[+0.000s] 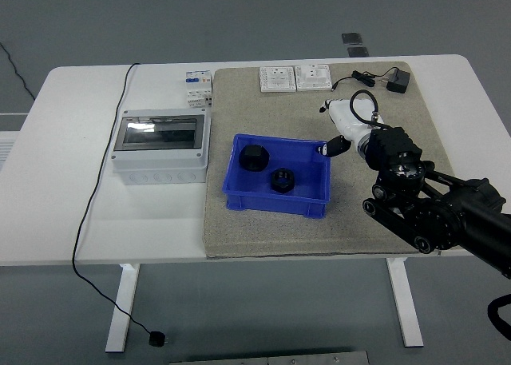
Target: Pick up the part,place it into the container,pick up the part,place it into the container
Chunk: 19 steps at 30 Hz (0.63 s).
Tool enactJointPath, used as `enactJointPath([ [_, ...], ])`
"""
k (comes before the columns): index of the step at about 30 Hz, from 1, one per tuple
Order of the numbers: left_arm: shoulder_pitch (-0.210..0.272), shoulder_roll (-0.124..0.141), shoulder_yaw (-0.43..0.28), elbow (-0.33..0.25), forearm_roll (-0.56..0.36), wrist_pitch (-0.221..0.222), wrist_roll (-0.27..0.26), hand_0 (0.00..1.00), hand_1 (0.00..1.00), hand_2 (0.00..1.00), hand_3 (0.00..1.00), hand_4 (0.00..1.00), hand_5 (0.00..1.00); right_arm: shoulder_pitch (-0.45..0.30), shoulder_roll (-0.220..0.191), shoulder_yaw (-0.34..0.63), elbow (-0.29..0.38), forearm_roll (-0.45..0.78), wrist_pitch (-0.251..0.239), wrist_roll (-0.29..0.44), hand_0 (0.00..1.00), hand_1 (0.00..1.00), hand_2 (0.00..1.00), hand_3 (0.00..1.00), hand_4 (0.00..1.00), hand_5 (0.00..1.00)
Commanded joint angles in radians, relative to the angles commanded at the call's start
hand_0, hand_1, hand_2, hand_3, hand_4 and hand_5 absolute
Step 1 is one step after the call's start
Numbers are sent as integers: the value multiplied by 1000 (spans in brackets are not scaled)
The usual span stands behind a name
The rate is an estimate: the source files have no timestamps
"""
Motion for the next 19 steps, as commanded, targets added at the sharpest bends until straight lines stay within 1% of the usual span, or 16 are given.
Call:
enactJointPath([
  [1, 0, 0, 0, 0, -1, 0, 0, 707, 566, 514, 525, 550, 490, 1, 1, 0, -2, -1, -1, 1, 322, 629, 757, 784, 847, 250],
  [19, 0, -2, 0, 0, 2, 1, -1, 707, 566, 513, 526, 550, 490, 17, 26, 10, -60, 4, -16, 18, 320, 625, 755, 775, 843, 248],
])
